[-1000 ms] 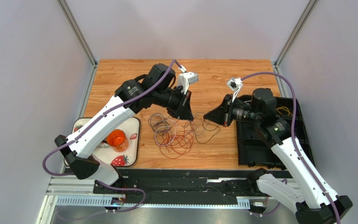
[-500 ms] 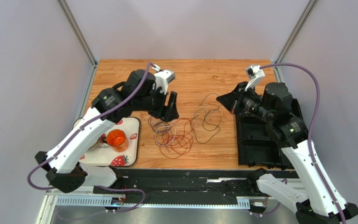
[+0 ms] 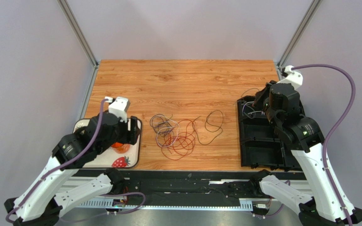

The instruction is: Untangle the cables

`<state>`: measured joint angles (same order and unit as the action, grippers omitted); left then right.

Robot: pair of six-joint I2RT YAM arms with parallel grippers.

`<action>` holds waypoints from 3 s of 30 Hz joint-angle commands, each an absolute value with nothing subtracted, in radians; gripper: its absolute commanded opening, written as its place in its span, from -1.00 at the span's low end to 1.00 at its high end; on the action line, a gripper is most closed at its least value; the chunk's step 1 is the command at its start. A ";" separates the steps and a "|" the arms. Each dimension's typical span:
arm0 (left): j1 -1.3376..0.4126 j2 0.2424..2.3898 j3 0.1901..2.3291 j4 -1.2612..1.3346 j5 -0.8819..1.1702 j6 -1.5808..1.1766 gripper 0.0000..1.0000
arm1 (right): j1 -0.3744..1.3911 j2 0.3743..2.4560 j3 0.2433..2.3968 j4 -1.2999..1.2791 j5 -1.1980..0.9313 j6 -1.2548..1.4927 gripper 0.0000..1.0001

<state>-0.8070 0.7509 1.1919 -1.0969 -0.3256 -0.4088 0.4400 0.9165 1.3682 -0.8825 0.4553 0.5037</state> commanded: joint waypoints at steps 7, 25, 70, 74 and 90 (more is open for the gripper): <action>-0.805 0.594 1.013 -1.009 -0.468 -0.454 0.44 | 0.408 0.923 1.417 -0.996 0.957 0.606 -1.00; -0.805 0.552 0.945 -0.946 -0.463 -0.443 0.42 | 0.002 1.046 1.430 -0.942 0.821 0.612 -1.00; -0.807 0.658 0.954 -0.956 -0.460 -0.446 0.33 | -0.468 1.167 0.985 -0.684 0.546 0.739 -1.00; -0.807 0.675 0.957 -0.957 -0.457 -0.446 0.32 | -0.476 1.210 0.979 -0.683 0.476 0.756 -1.00; -0.807 0.706 0.969 -0.962 -0.443 -0.443 0.29 | -0.447 1.141 1.074 -0.739 0.413 0.739 0.99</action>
